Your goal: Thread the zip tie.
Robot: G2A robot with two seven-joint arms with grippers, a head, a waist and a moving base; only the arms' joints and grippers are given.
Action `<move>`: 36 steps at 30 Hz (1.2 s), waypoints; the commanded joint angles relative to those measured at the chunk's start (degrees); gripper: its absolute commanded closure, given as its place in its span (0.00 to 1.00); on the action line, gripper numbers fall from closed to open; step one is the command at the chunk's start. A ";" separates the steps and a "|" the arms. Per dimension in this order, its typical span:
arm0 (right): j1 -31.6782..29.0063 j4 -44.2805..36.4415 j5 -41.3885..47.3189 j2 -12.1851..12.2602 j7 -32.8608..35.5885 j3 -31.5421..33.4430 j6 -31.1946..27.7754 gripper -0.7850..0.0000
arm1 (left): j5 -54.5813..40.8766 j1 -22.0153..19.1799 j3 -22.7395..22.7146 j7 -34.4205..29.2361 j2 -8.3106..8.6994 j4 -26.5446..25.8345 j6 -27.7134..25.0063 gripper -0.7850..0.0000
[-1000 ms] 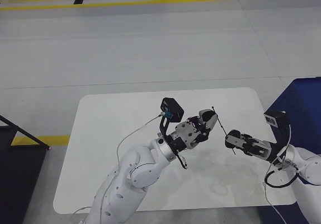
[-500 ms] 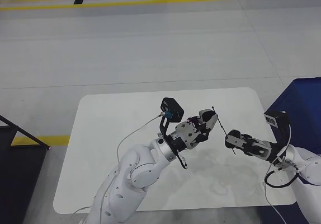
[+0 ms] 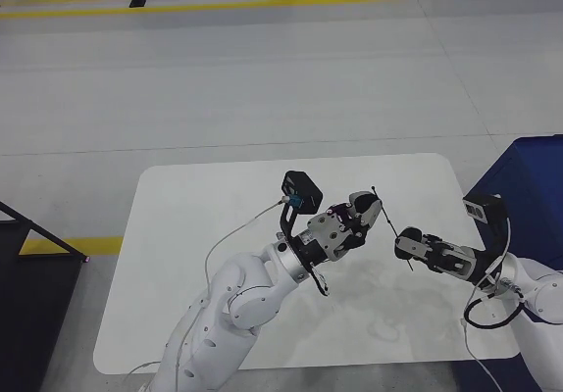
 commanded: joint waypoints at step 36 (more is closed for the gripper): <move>0.99 0.06 -2.74 0.99 -1.04 -0.56 -2.74 1.00 | 0.72 0.80 0.07 -0.17 0.22 -0.66 0.90 1.00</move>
